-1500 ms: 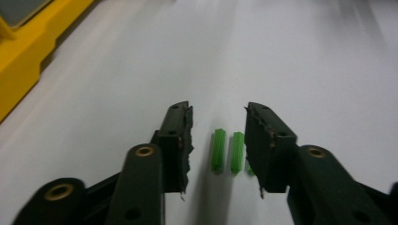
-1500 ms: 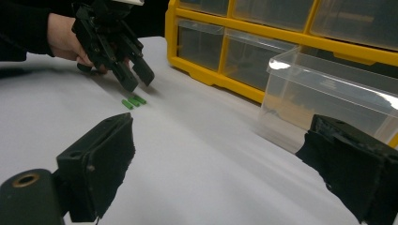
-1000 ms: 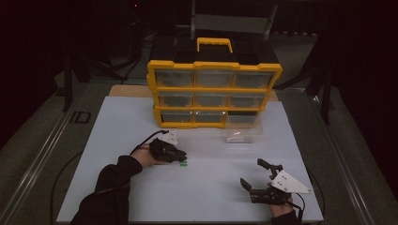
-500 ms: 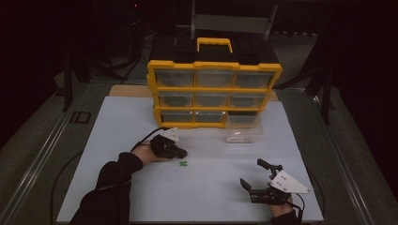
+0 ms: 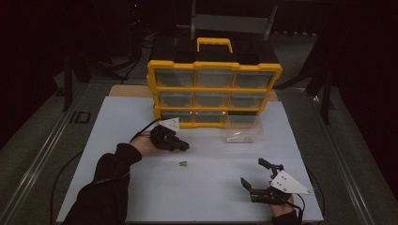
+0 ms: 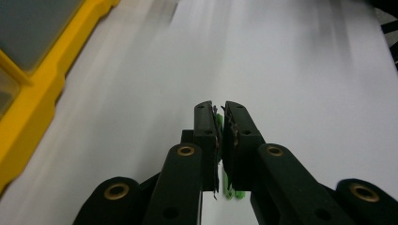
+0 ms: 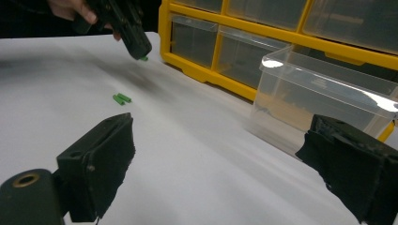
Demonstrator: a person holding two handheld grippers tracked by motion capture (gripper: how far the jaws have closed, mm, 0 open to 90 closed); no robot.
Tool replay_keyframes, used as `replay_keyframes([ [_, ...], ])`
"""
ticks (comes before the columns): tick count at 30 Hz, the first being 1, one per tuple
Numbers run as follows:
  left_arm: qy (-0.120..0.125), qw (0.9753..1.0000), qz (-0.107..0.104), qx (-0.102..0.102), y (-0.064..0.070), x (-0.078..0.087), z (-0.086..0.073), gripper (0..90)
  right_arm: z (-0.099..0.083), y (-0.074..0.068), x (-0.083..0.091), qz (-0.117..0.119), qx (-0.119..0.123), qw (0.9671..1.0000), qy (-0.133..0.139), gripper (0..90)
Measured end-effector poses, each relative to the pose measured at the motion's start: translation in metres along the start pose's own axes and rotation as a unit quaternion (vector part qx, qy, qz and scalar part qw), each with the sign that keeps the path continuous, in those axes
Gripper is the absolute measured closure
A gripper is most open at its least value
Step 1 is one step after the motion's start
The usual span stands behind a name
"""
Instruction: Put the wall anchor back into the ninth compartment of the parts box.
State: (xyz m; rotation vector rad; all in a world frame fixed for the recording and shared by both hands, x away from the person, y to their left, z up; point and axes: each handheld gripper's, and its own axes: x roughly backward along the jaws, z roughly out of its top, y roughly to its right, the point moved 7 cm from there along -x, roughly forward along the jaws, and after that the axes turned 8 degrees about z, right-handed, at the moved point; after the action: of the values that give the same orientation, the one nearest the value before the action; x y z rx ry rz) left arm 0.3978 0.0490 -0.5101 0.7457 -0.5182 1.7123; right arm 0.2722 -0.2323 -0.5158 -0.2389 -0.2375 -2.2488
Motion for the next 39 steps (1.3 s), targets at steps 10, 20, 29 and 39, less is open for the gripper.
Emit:
replay_keyframes([
  [10,0.022,0.9993,-0.001,-0.03,0.001,0.015,0.042,85.5,-0.002,0.0,-0.001,-0.001,0.006,1.0,-0.006,8.5],
  [20,0.043,0.9984,0.006,-0.037,-0.002,0.024,0.081,85.5,-0.002,0.001,-0.001,0.001,0.005,1.0,-0.006,8.6],
  [29,0.061,0.9968,0.009,-0.05,-0.005,0.027,0.113,85.5,-0.002,0.0,-0.001,0.007,0.001,1.0,-0.002,8.5],
  [39,0.087,0.9947,0.011,-0.054,-0.01,0.022,0.146,85.5,-0.002,0.0,-0.001,0.009,0.007,0.9999,-0.001,8.6],
])
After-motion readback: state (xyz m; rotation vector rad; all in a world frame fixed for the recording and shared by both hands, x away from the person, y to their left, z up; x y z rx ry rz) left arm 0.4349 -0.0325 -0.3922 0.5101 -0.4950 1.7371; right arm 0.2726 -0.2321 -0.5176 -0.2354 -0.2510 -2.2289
